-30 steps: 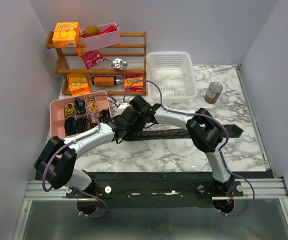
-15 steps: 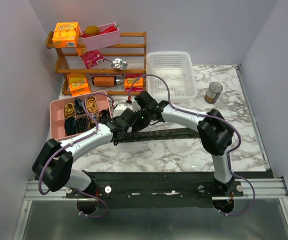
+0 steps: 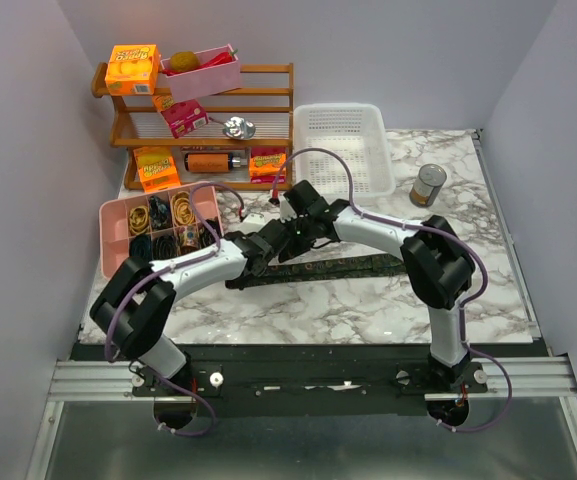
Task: Roll the ties
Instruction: Roll the tie at the center of the board.
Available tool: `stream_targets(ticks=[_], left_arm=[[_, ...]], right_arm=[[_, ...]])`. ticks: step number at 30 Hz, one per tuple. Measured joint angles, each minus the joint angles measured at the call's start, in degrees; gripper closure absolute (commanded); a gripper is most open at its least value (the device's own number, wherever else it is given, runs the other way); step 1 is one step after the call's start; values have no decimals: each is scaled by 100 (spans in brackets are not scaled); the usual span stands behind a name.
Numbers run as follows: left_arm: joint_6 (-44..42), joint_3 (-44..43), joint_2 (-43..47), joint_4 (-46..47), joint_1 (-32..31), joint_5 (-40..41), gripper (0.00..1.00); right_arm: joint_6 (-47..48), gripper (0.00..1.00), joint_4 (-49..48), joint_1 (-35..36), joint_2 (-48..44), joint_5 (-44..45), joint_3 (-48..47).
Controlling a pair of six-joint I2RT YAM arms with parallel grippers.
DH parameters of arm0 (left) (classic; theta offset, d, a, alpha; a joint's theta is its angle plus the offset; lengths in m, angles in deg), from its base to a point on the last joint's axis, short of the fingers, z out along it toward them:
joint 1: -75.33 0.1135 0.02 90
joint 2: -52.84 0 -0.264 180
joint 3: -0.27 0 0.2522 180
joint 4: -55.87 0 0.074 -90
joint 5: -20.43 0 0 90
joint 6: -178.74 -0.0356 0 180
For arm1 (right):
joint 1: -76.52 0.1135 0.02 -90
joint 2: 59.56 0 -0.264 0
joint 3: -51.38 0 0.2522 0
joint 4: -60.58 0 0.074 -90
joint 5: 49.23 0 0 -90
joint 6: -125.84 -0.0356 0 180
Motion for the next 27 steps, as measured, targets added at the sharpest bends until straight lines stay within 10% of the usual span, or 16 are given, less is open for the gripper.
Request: stream_targets(ticks=[10,27], left_arm=[[68,-446,-636,-57,-365,52,96],[208,-42,-610,1032,-382,-592,53]], right_arm=[[2,99,31,-42,0,28,107],[17,99,162,-109,0,55,175]])
